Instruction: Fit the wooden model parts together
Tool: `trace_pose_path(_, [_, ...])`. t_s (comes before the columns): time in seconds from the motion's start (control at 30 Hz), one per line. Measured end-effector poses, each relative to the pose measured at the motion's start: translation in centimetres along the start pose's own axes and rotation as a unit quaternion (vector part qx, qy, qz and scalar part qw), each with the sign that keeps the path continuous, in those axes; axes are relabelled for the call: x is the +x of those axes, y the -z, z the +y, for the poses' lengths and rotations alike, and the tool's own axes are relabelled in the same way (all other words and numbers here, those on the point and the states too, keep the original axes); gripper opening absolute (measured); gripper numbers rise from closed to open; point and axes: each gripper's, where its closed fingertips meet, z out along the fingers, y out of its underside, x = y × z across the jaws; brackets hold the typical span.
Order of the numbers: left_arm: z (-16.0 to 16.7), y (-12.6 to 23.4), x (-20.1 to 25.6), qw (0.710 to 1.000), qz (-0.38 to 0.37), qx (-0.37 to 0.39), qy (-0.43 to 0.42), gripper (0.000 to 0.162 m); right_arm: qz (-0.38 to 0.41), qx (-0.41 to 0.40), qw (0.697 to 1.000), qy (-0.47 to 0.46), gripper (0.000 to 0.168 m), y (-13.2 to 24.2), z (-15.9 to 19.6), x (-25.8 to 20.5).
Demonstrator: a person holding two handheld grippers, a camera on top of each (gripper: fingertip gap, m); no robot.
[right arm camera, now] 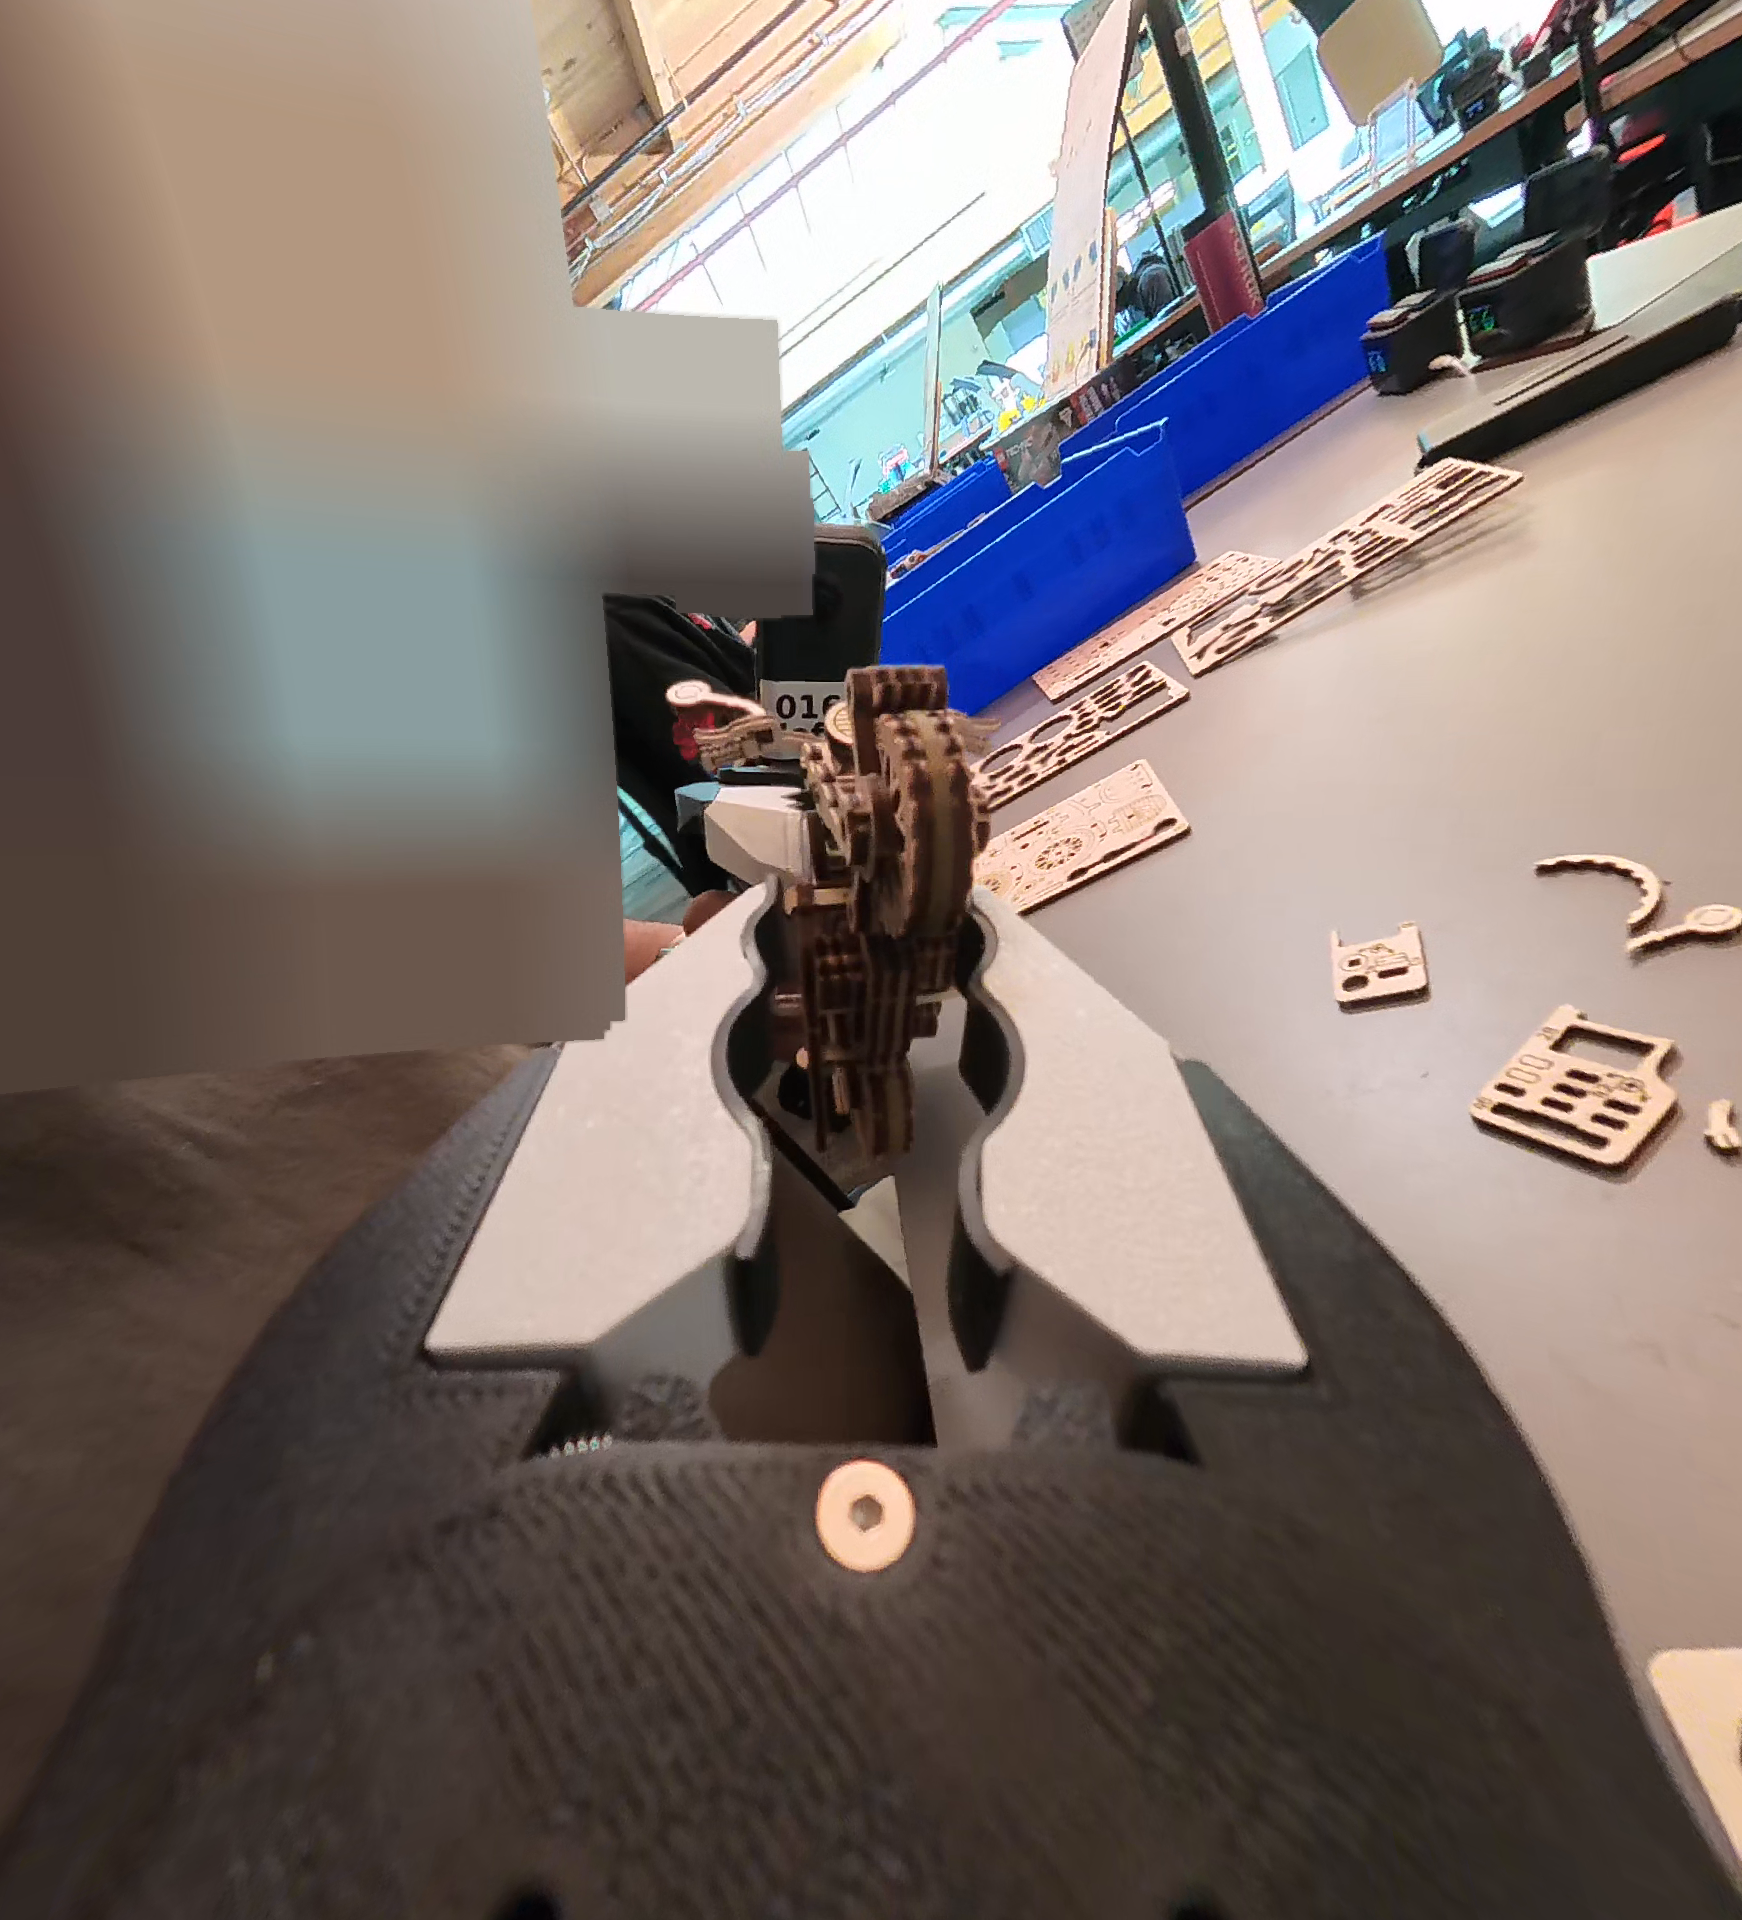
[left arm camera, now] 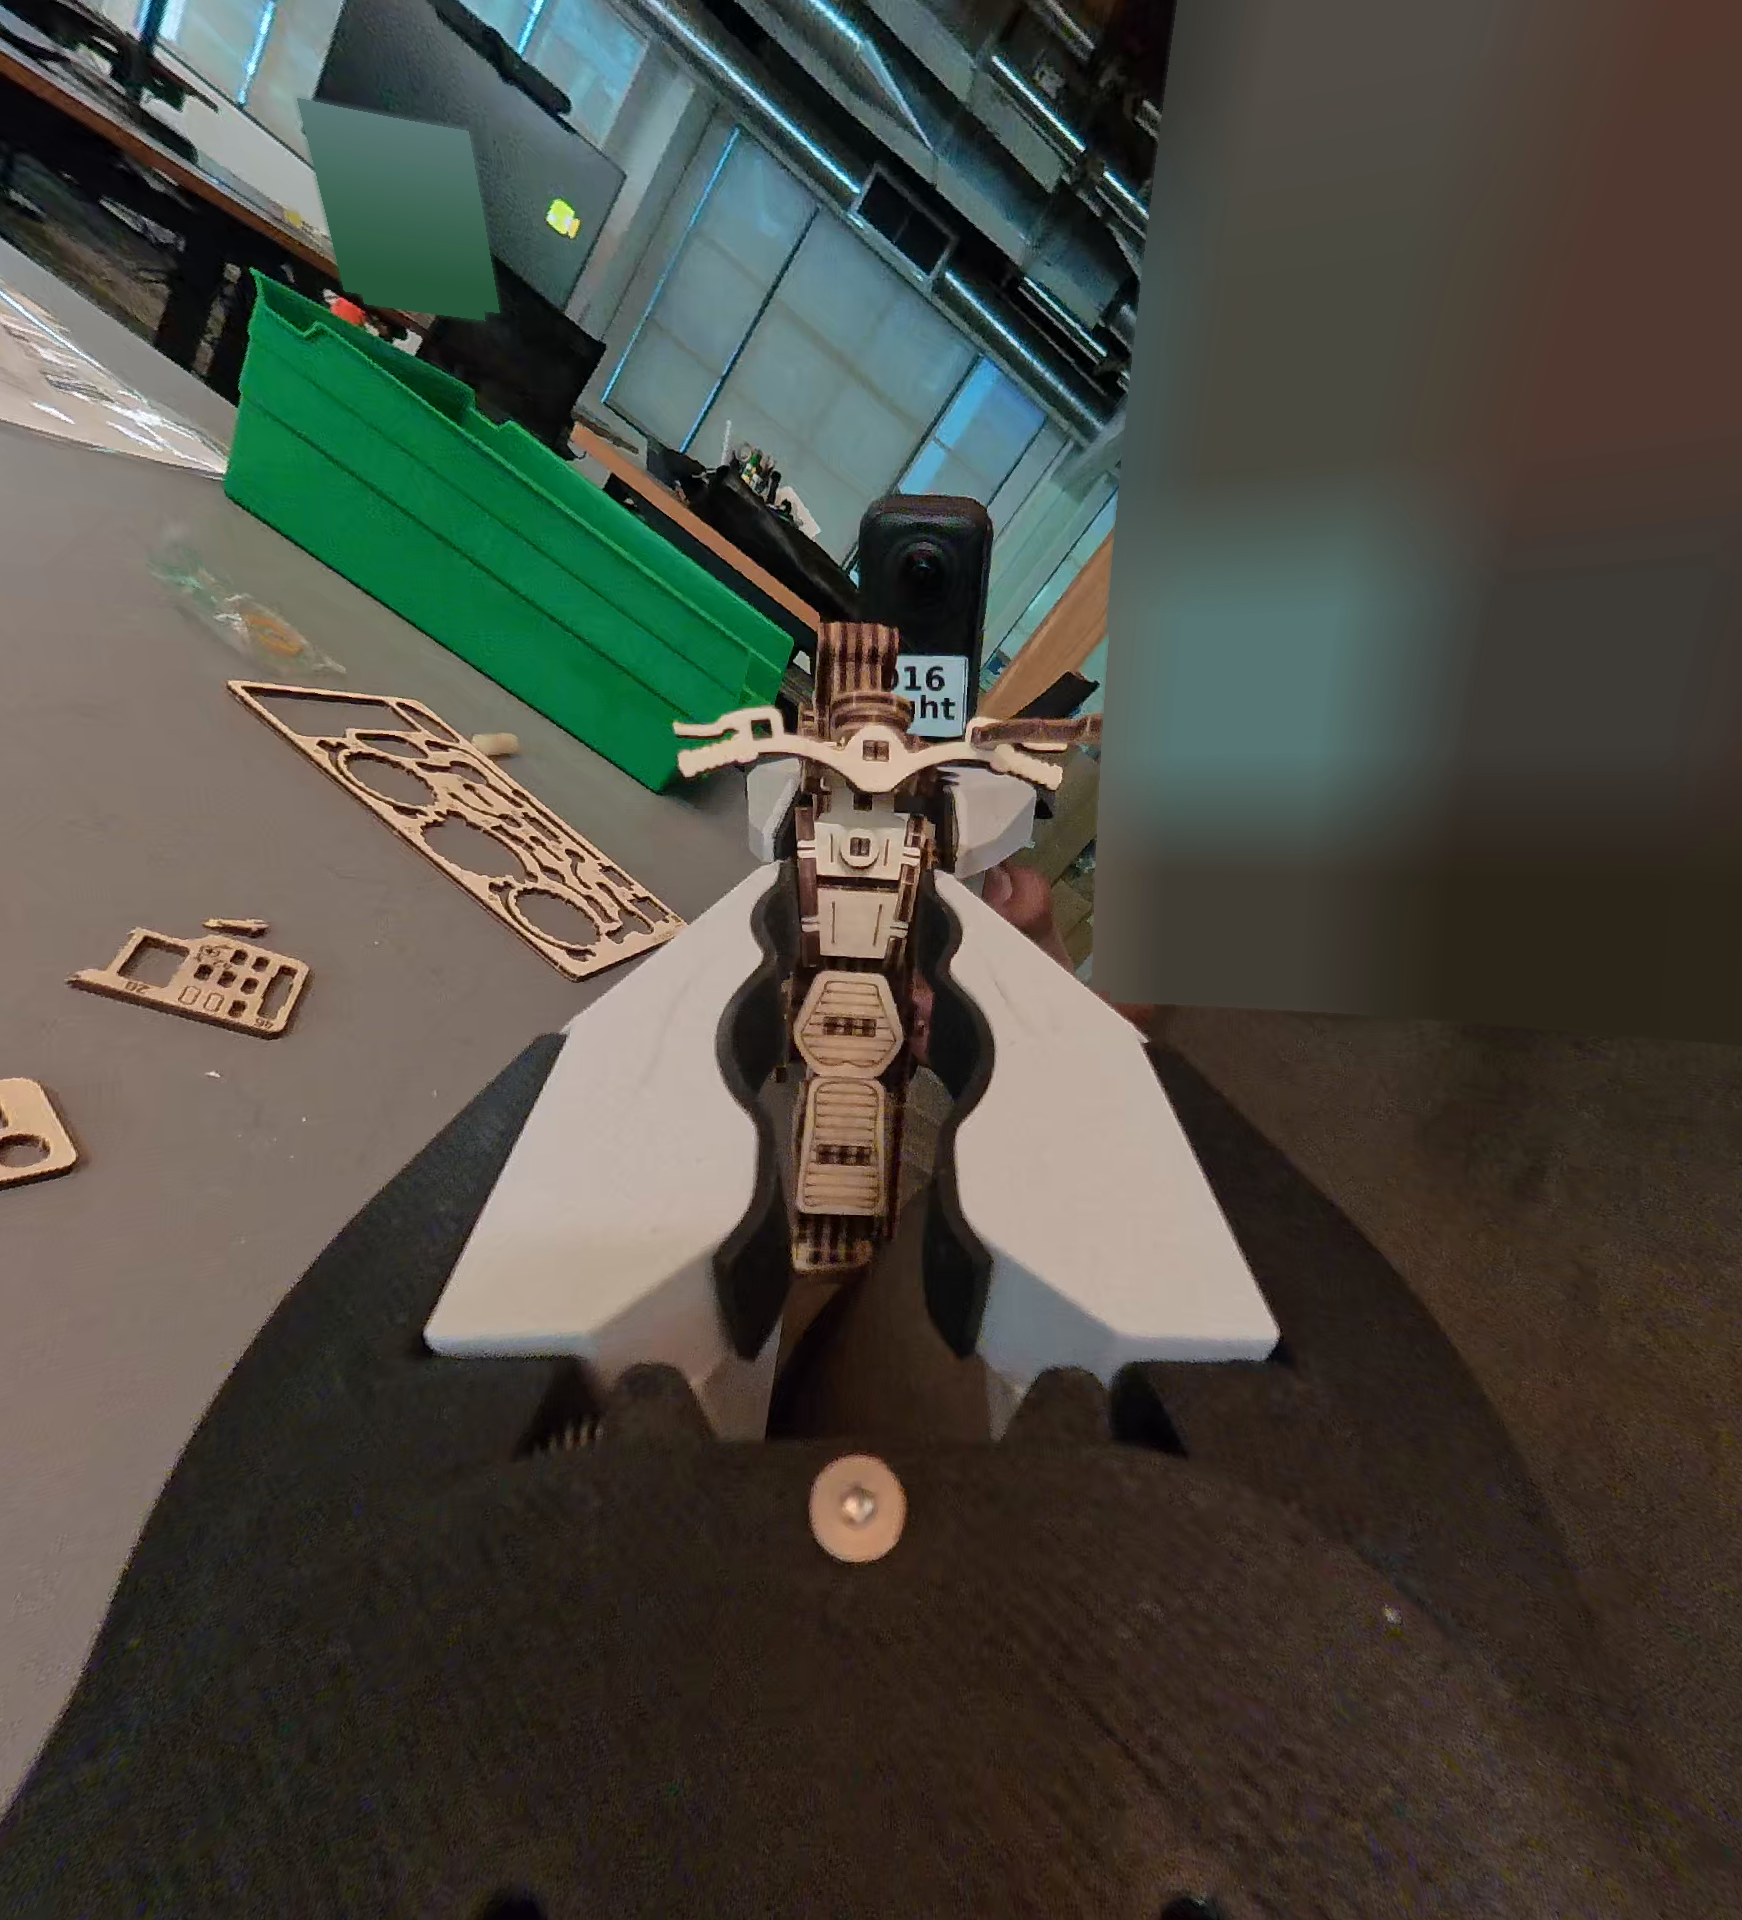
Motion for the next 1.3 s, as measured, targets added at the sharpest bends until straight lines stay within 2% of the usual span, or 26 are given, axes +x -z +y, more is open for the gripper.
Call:
trace_pose_path(0.1, [0.1, -0.1, 0.0, 1.0, 0.003, -0.002, 0.007, 0.021, -0.007, 0.002, 1.0, -0.011, 0.03, 0.1, -0.1, 0.0])
trace_pose_path(0.17, [0.2, -0.1, -0.1, 1.0, 0.005, -0.002, 0.013, 0.02, -0.018, 0.008, 1.0, -0.018, 0.021, 0.2, -0.2, -0.3])
trace_pose_path(0.57, [-0.1, -0.1, 0.0, 1.0, 0.012, 0.004, 0.02, 0.019, -0.019, 0.012, 1.0, -0.016, 0.021, 0.1, -0.4, -0.4])
trace_pose_path(0.83, [-0.8, 0.3, -0.4, 0.998, 0.018, 0.027, 0.05, 0.019, -0.005, 0.033, 0.999, -0.027, 0.038, 0.5, -0.9, 0.4])
trace_pose_path(1.0, [-1.1, 0.6, -0.6, 0.996, 0.027, 0.04, 0.076, 0.02, -0.001, 0.024, 0.999, -0.023, 0.042, 0.3, -0.6, 0.5])
trace_pose_path(1.3, [-1.4, 0.9, -0.6, 0.99, 0.056, 0.057, 0.116, 0.02, -0.015, 0.045, 0.997, -0.053, 0.024, 0.8, -1.0, 0.7])
